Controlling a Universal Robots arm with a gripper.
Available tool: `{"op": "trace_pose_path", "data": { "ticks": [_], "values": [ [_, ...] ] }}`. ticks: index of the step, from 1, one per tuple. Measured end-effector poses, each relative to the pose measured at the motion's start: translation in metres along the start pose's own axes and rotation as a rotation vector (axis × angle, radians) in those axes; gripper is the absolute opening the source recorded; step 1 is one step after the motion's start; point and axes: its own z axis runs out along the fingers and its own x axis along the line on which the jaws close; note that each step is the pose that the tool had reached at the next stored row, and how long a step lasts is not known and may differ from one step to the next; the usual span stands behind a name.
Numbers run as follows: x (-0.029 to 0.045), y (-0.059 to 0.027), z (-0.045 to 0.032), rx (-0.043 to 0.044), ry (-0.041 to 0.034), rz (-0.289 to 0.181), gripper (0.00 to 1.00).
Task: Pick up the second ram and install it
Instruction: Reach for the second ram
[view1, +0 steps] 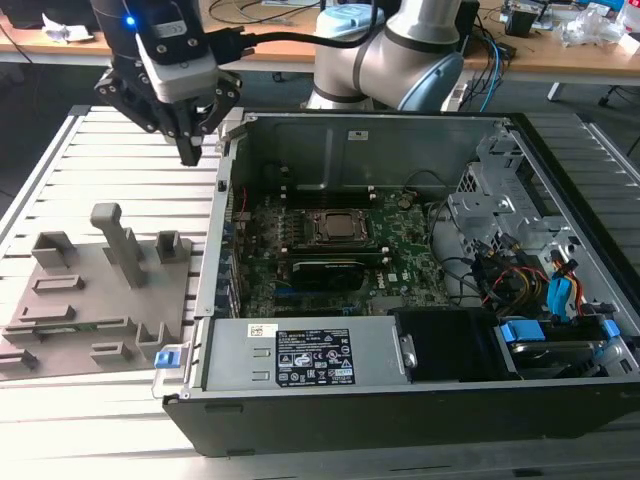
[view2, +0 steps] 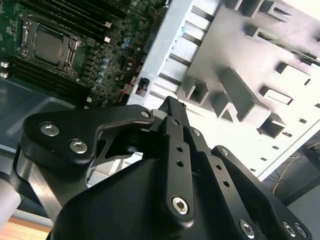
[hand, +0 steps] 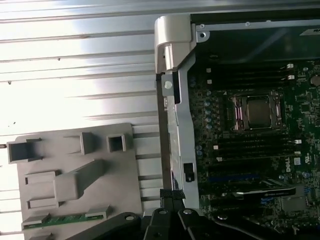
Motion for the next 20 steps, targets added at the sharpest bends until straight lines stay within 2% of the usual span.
{"op": "trace_pose_path", "data": {
  "ticks": [2, 7, 11, 18, 20],
  "values": [
    [0.0049, -0.0004, -0.0002, 0.0, 0.0001, 0.0, 0.11],
    [0.0281, -0.0021, -0.0007, 0.0, 0.0, 0.0, 0.11],
    [0.0382, -0.0029, -0.0009, 0.0, 0.0, 0.0, 0.11],
    [0.0662, -0.005, -0.0015, 0.0, 0.0, 0.0, 0.11],
    [0.0761, -0.0057, -0.0017, 0.0, 0.0001, 0.0, 0.11]
  ]
}}
